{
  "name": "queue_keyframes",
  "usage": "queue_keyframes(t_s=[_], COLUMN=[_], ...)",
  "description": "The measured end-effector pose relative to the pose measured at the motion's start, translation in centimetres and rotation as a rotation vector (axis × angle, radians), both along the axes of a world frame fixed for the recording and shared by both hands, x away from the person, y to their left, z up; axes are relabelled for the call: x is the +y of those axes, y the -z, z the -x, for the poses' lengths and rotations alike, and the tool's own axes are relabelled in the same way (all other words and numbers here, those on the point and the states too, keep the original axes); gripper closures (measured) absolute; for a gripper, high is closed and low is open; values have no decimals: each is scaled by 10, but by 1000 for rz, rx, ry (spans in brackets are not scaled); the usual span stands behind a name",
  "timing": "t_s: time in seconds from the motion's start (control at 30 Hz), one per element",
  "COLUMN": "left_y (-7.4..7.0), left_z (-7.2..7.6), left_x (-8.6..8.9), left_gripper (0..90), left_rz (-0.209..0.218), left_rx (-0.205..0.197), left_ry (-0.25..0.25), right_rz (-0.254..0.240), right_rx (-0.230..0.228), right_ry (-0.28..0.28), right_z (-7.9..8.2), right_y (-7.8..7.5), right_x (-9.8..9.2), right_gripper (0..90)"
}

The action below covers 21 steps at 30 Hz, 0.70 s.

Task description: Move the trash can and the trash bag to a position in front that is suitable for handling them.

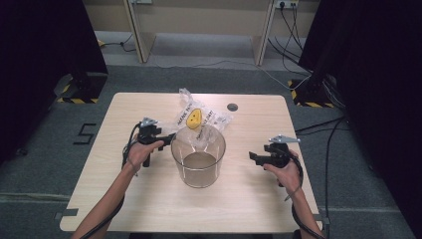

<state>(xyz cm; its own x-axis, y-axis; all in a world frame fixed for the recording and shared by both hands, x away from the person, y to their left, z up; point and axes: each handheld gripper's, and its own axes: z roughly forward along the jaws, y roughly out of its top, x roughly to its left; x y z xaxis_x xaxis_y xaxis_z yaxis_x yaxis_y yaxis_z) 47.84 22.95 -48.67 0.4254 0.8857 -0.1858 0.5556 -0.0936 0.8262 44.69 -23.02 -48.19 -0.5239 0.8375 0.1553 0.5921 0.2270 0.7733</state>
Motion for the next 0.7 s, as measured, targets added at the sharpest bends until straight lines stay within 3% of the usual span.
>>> queue_keyframes(t_s=[0.07,0.2,0.23,0.33,0.37,0.6,0.7], left_y=[1,-1,-1,2,8,24,34], left_z=[8,47,47,72,86,110,120], left_x=[5,23,23,31,35,37,40], left_gripper=[261,255,254,249,246,240,227], left_rz=[-10,-90,-90,-119,-128,-205,-252], left_rx=[-1,-32,-32,-32,-20,24,55], left_ry=[-7,-20,-20,-25,-33,12,33], right_rz=[3,23,23,24,19,39,48], right_rx=[-1,-17,-17,-21,-20,-11,-18], right_ry=[-3,-37,-37,-38,-42,-47,-50], right_z=[-4,-24,-24,-34,-40,-59,-77], right_y=[0,-2,-2,-2,-2,0,-2], right_x=[5,26,26,36,39,51,65], right_gripper=[228,233,233,238,241,284,305])
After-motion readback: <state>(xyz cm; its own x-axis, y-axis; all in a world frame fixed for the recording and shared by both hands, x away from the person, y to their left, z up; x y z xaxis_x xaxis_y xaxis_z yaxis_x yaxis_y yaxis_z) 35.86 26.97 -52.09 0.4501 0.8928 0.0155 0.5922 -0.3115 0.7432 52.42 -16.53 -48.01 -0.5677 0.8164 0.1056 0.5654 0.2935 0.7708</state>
